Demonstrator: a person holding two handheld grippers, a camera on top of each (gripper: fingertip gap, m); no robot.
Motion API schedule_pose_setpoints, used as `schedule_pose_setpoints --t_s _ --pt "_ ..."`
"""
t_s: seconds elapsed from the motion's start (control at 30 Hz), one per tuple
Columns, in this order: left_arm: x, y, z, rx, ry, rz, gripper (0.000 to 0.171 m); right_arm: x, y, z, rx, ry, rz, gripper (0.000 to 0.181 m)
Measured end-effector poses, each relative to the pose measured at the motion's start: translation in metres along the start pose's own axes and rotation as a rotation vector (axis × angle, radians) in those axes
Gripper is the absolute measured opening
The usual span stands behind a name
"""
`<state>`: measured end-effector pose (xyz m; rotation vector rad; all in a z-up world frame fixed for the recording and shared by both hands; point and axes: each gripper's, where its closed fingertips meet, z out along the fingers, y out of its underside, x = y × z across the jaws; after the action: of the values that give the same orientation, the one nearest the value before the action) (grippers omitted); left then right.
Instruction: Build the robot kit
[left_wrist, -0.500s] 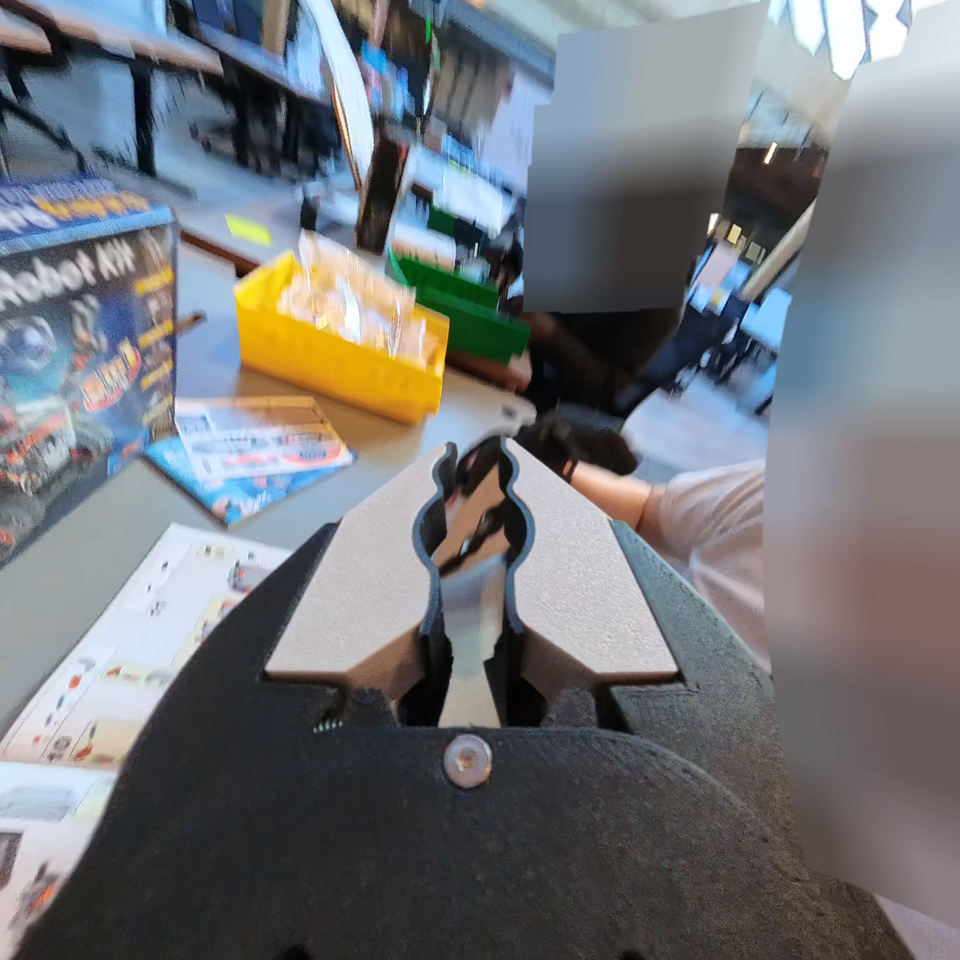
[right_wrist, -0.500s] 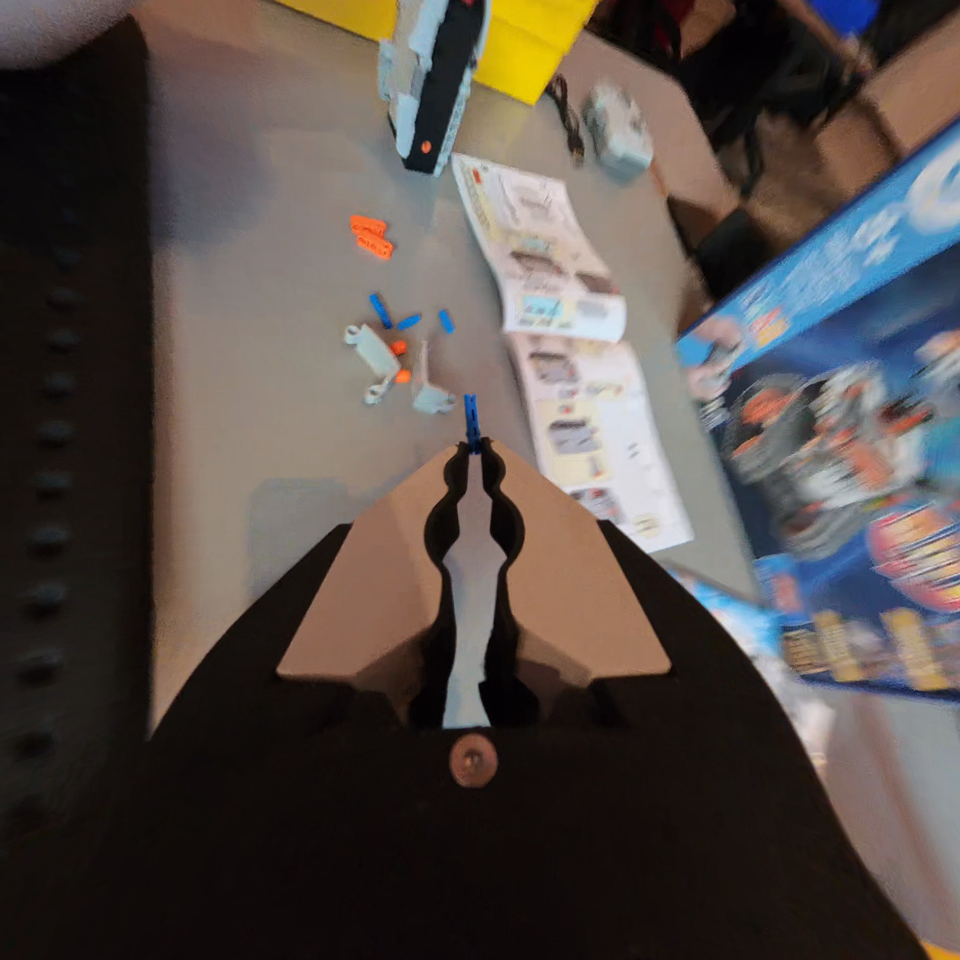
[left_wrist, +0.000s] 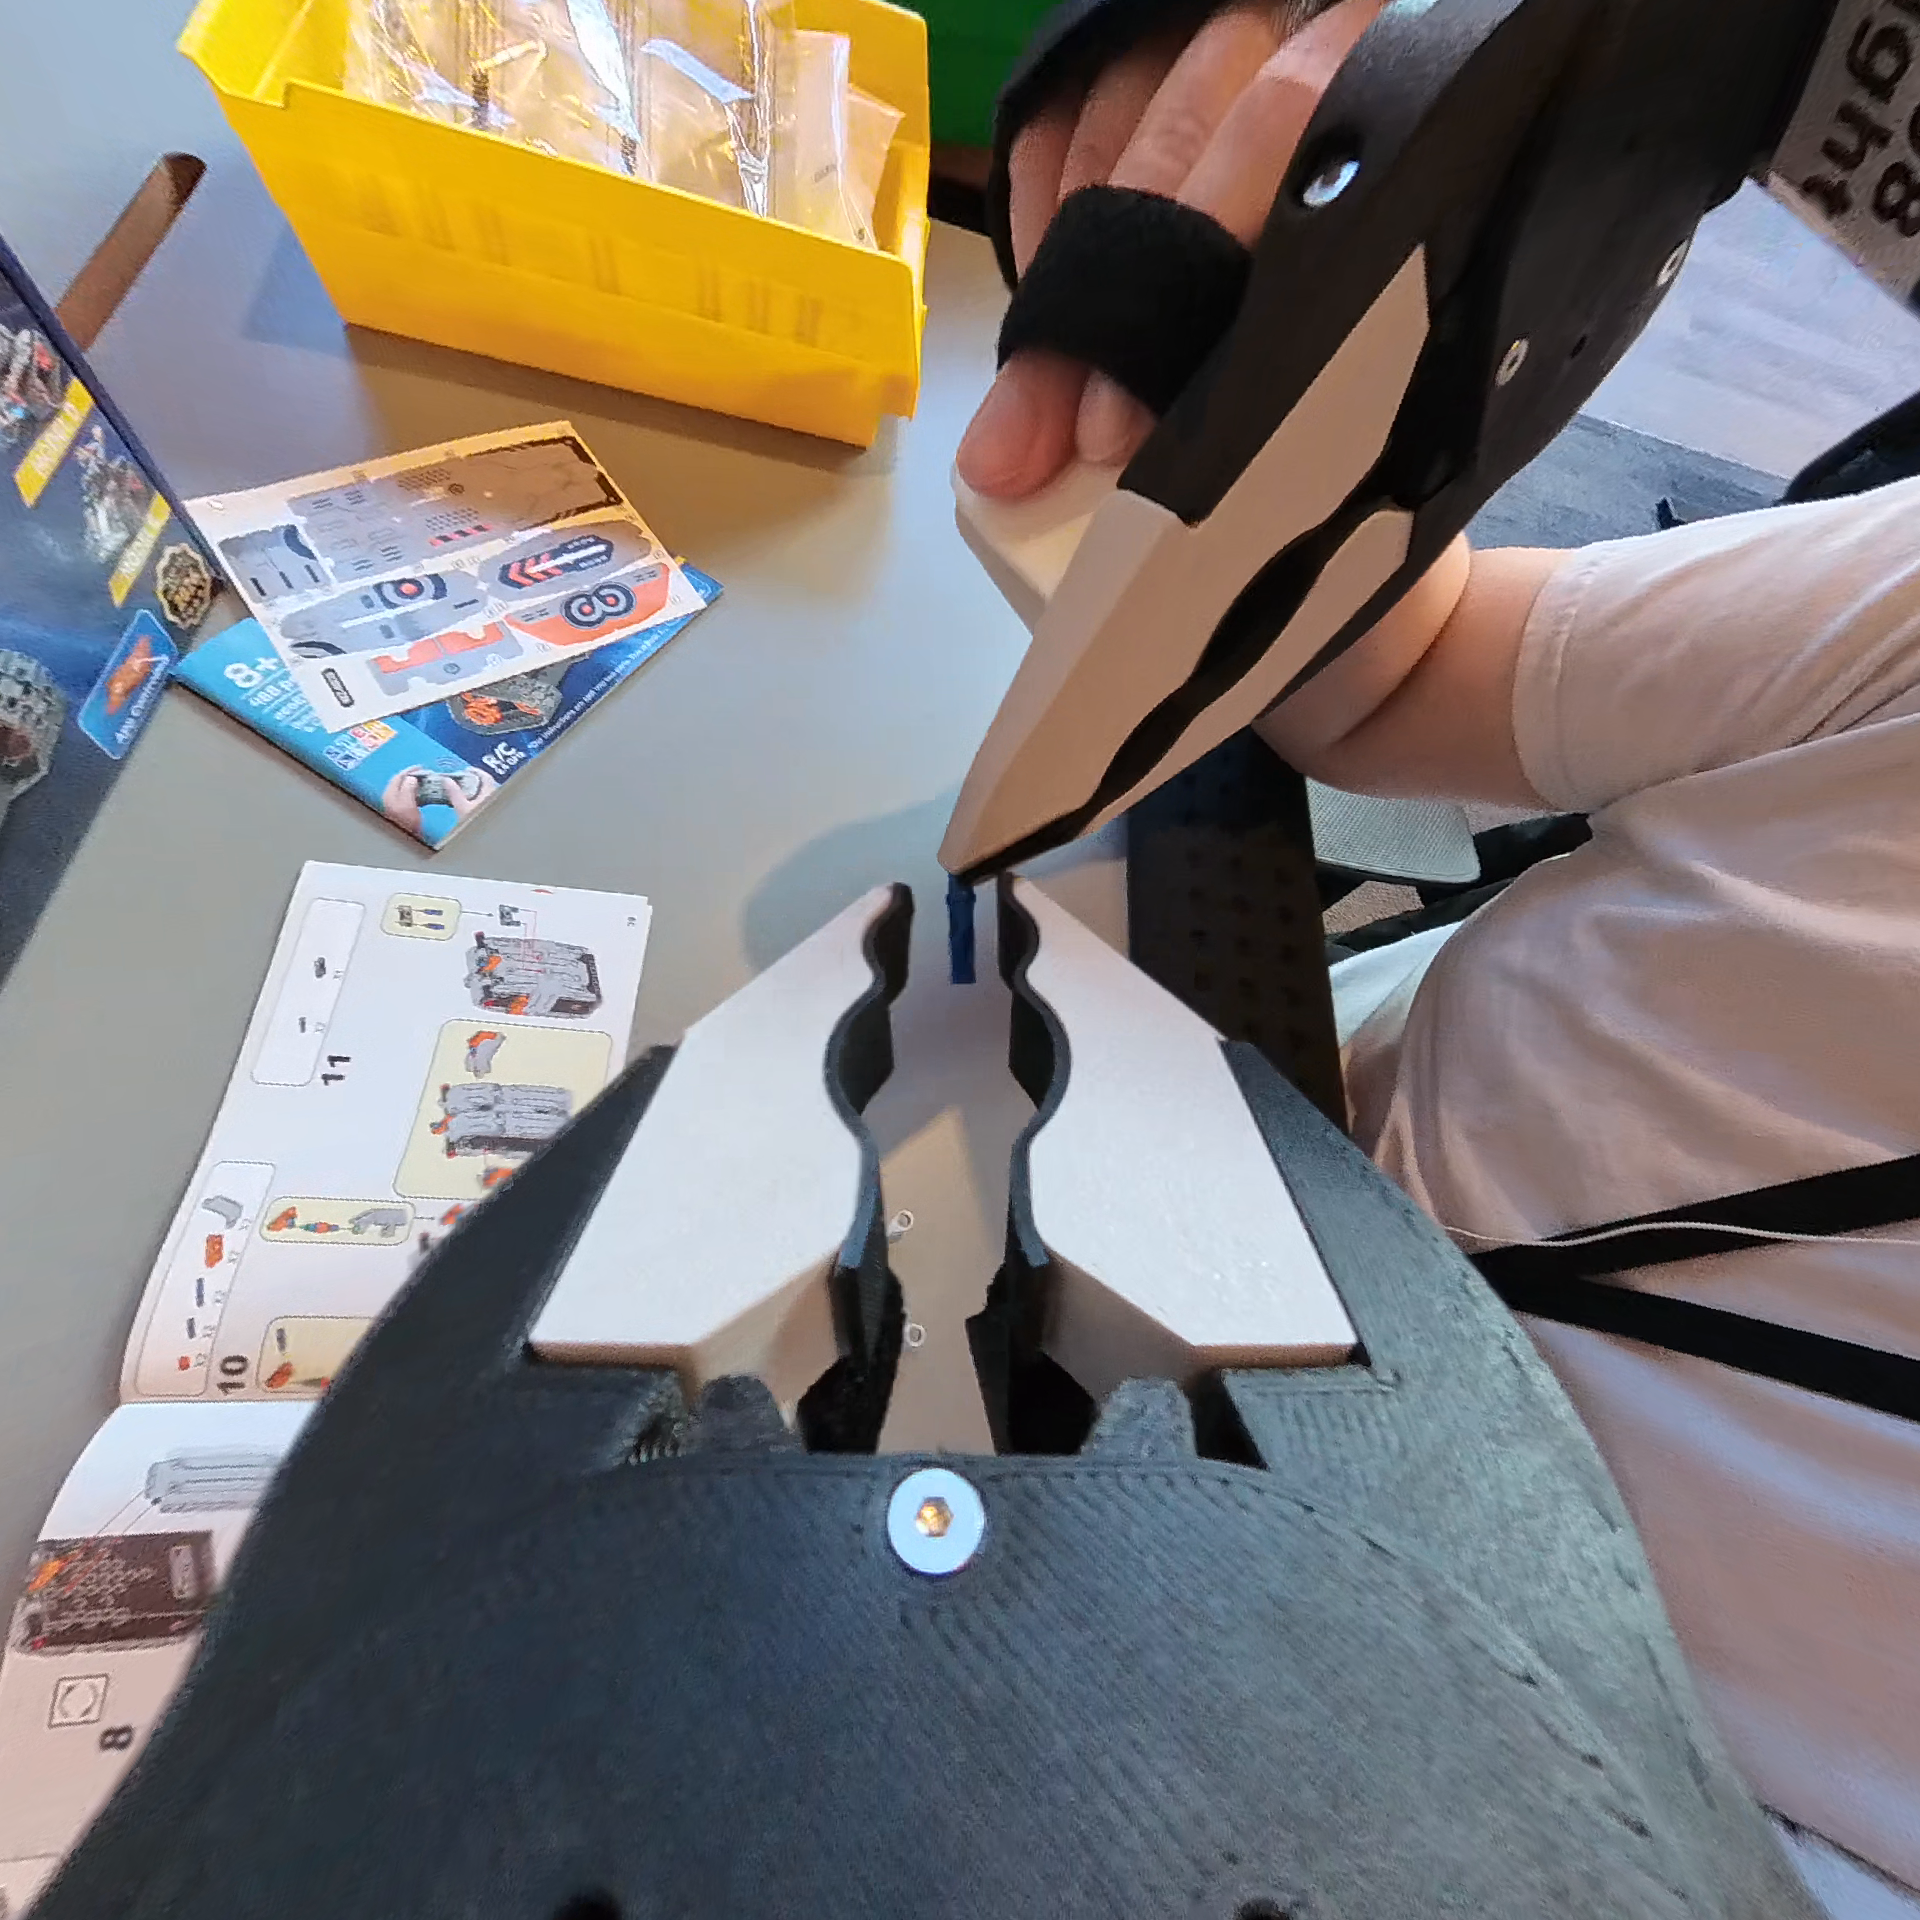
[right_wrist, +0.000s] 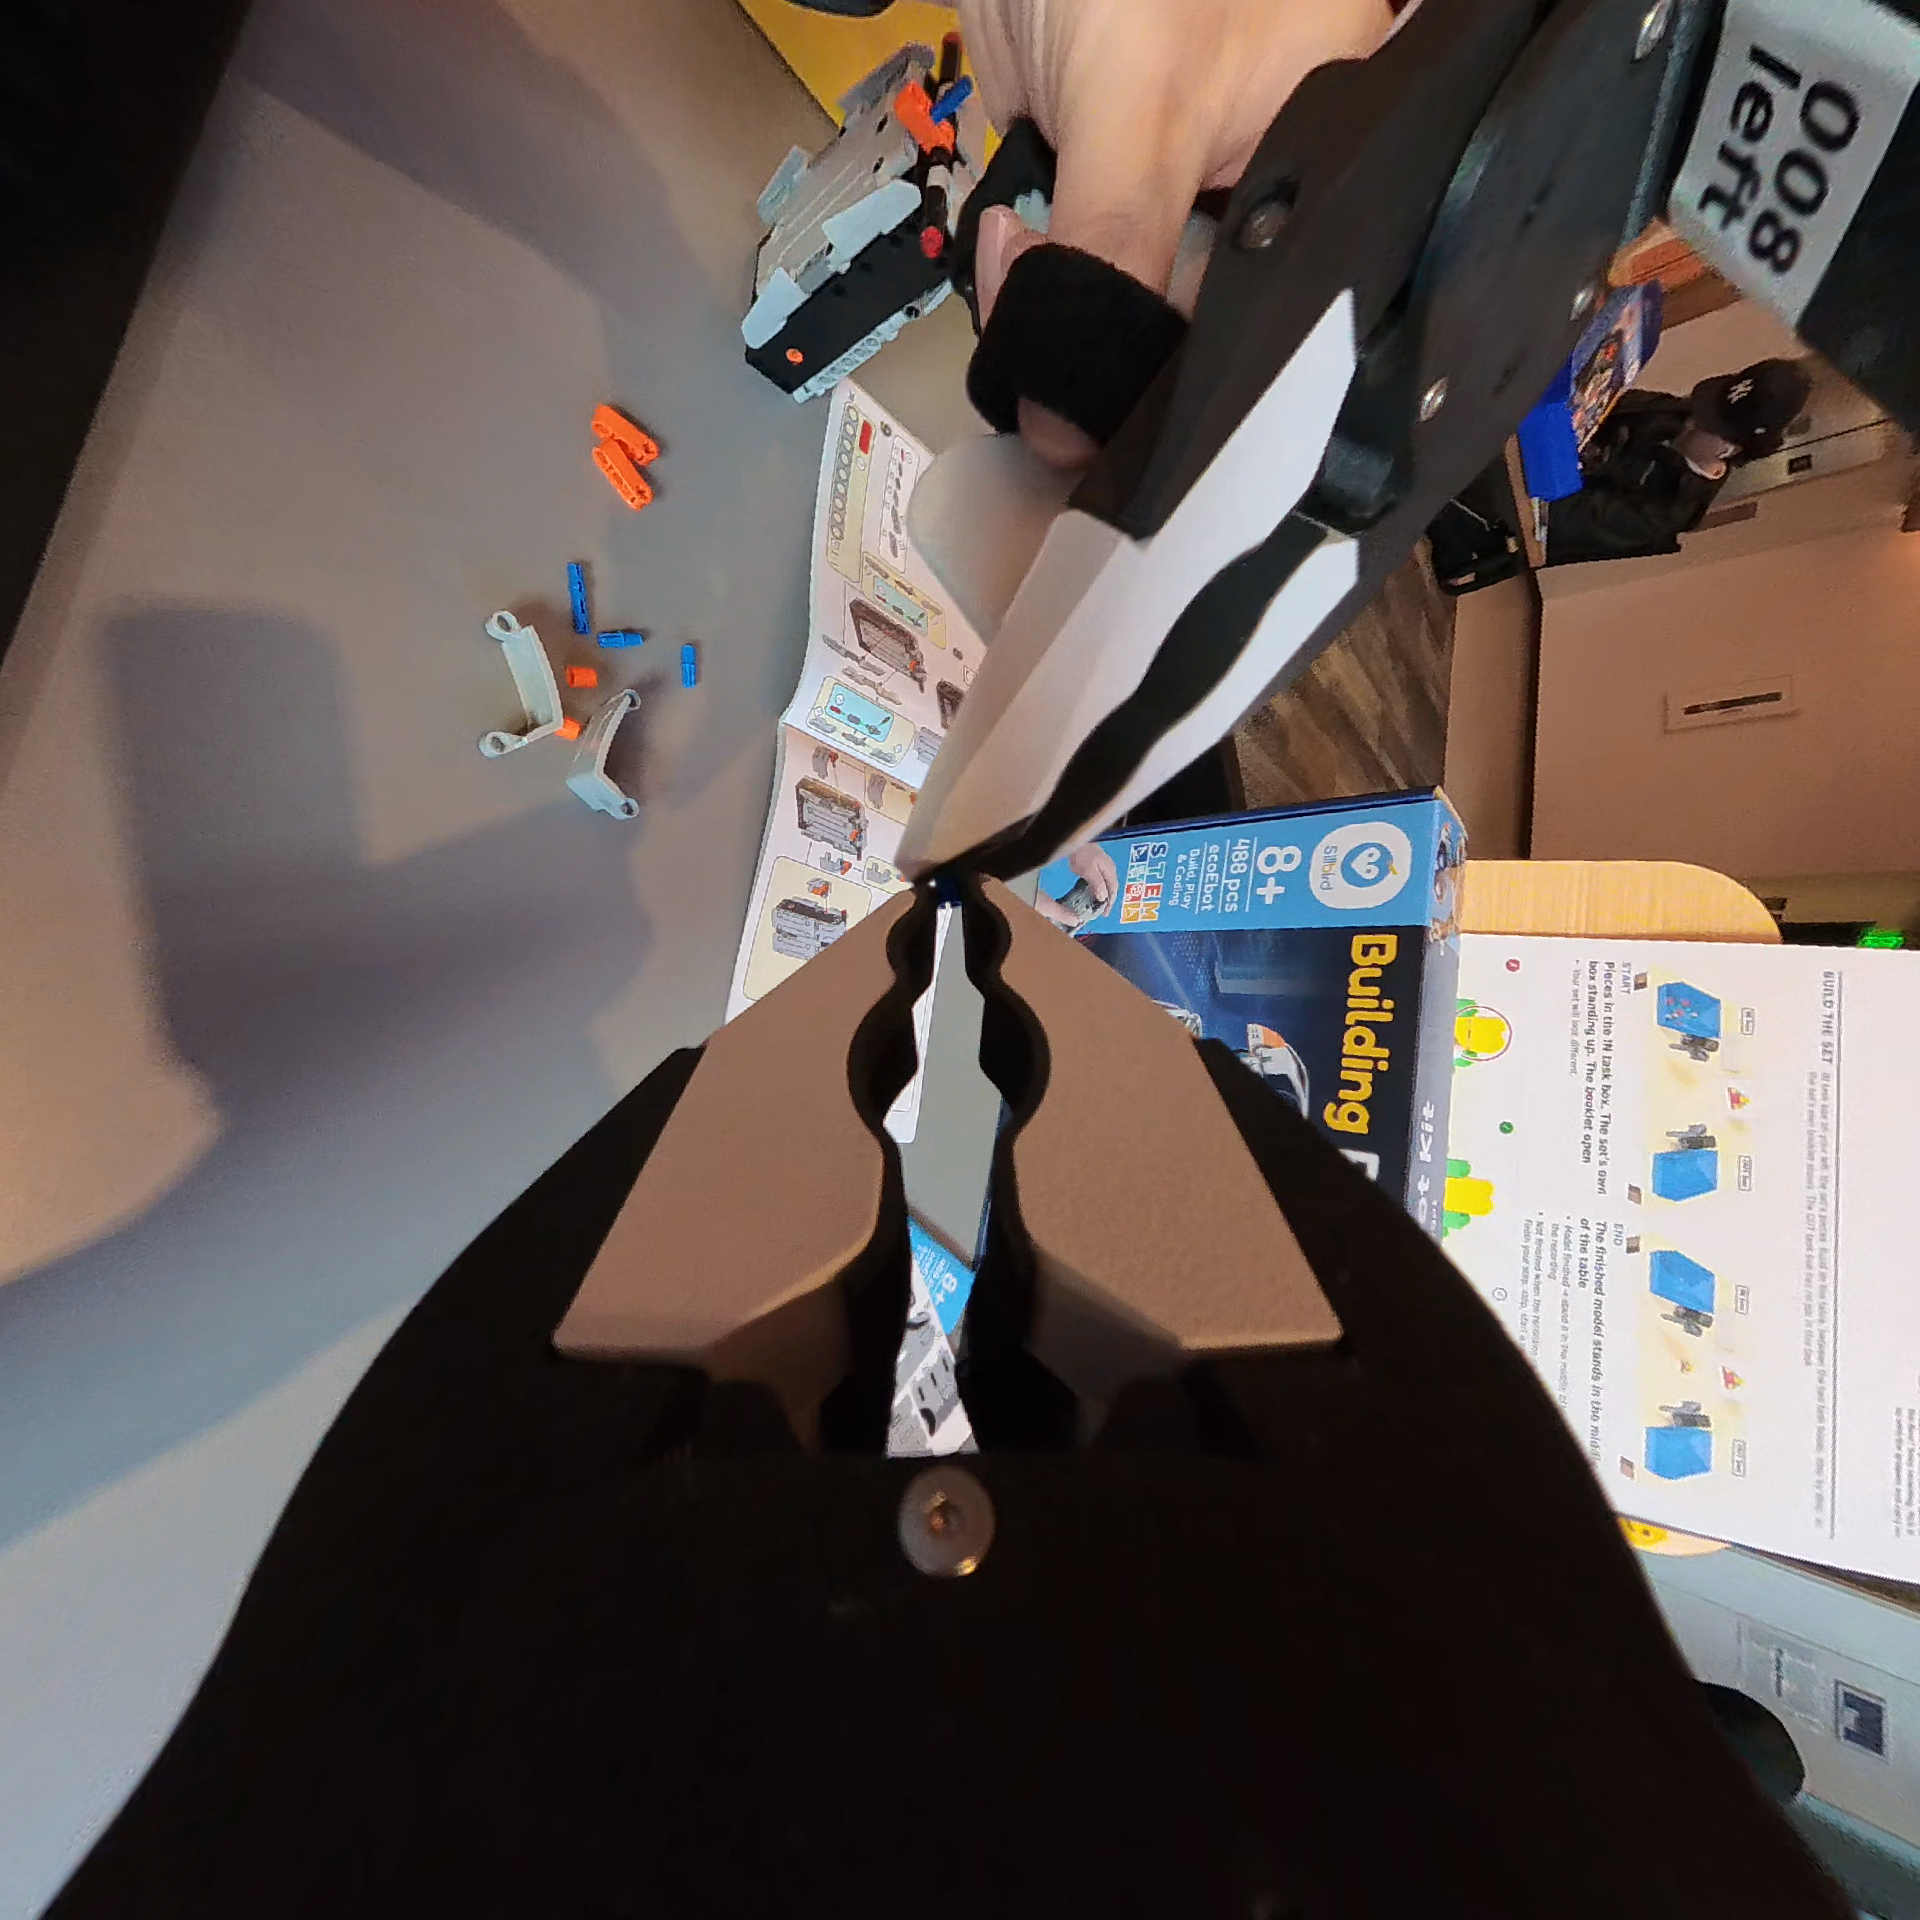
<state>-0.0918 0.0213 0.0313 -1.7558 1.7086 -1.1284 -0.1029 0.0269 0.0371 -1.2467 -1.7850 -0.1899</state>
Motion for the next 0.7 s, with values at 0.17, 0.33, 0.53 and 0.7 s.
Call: schedule_pose_setpoints --t_s 0.17,0.33,0.53,0.7 --pt "-0.003 -0.001 0.005 0.009 0.033 -0.038 0.013 0.002 0.010 0.005 -0.069 -0.011 -0.028 0.004" --pt "-0.005 -0.004 0.006 0.048 0.094 -0.100 0.007 0.002 0.012 0.004 -0.043 0.008 -0.029 0.004" --pt "0.007 -0.017 -0.005 0.160 0.297 -0.216 0.003 0.010 0.000 -0.010 0.094 0.057 -0.015 0.004" --pt "-0.009 -0.070 -0.055 0.601 0.311 -0.207 0.003 0.070 -0.004 -0.040 0.241 0.429 0.012 0.020"
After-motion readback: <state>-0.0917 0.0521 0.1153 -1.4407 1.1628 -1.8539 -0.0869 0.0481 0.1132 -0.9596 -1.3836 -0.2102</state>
